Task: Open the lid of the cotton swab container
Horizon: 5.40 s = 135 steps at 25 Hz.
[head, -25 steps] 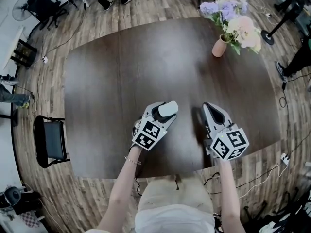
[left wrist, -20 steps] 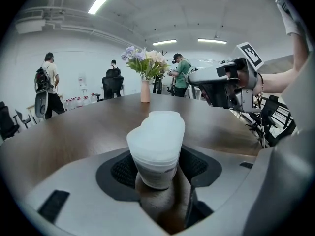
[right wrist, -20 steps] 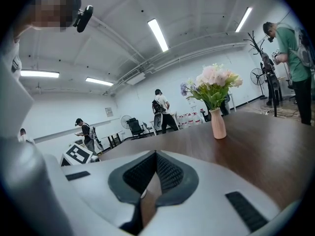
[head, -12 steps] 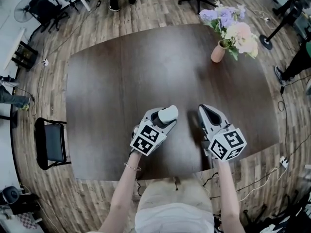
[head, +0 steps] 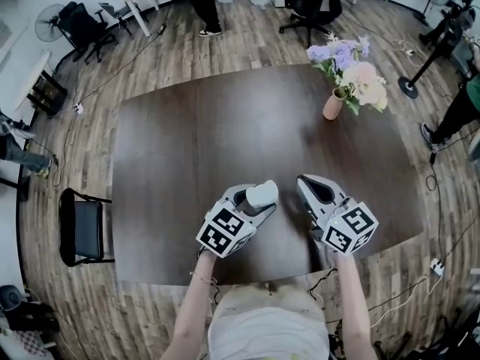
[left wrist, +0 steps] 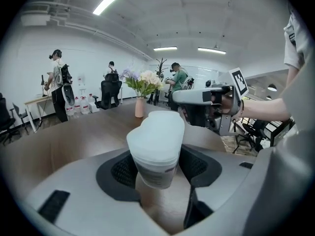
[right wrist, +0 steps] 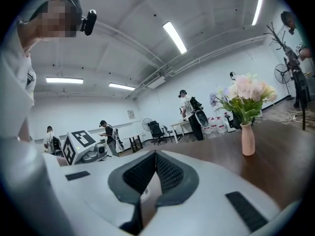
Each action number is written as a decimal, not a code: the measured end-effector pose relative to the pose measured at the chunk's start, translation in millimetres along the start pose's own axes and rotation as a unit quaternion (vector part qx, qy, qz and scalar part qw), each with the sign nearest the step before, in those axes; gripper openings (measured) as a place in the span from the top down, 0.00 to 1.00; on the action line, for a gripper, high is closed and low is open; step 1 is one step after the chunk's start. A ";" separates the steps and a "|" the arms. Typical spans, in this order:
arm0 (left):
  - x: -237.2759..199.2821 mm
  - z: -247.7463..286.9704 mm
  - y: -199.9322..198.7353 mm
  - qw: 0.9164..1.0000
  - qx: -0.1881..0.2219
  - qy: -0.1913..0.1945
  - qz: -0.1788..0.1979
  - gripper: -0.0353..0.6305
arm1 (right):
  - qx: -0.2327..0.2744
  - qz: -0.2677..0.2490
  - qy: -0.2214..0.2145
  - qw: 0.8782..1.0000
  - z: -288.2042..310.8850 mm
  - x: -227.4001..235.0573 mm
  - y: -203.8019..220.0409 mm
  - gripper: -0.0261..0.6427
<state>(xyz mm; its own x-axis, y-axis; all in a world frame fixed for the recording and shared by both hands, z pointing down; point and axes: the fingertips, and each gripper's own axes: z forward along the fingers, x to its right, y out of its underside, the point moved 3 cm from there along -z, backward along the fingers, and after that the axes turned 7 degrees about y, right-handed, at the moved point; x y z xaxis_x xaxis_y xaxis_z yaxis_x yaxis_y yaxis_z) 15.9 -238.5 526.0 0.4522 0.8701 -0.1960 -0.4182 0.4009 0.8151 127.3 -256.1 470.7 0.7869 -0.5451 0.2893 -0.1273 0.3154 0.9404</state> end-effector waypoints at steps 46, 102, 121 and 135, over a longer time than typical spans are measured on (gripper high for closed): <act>49.5 -62.2 -52.7 0.997 0.033 0.060 0.035 0.56 | -0.068 -0.045 -0.316 0.945 1.0 -105.2 -48.4 0.61; 4.9 -85.9 -29.8 0.983 0.098 -0.153 -0.005 0.56 | -0.032 0.013 -0.143 0.989 -4.2 -59.1 -45.2 0.87; -7.3 -115.2 -27.2 0.967 0.122 -0.223 -0.030 0.56 | 0.019 -0.035 -0.021 0.999 -18.8 -27.3 -31.1 0.93; -14.3 -133.2 -22.2 0.960 0.127 -0.248 -0.040 0.56 | 0.043 -0.024 0.017 0.999 -25.9 -17.7 -33.1 0.93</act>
<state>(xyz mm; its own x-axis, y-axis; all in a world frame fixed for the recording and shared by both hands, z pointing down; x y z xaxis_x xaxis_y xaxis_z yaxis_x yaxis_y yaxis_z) -86.2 -221.7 438.1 0.8201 0.5713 -0.0314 -0.1896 0.3231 0.9272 133.2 -236.8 429.8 0.8131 -0.5311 0.2382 -0.1393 0.2198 0.9655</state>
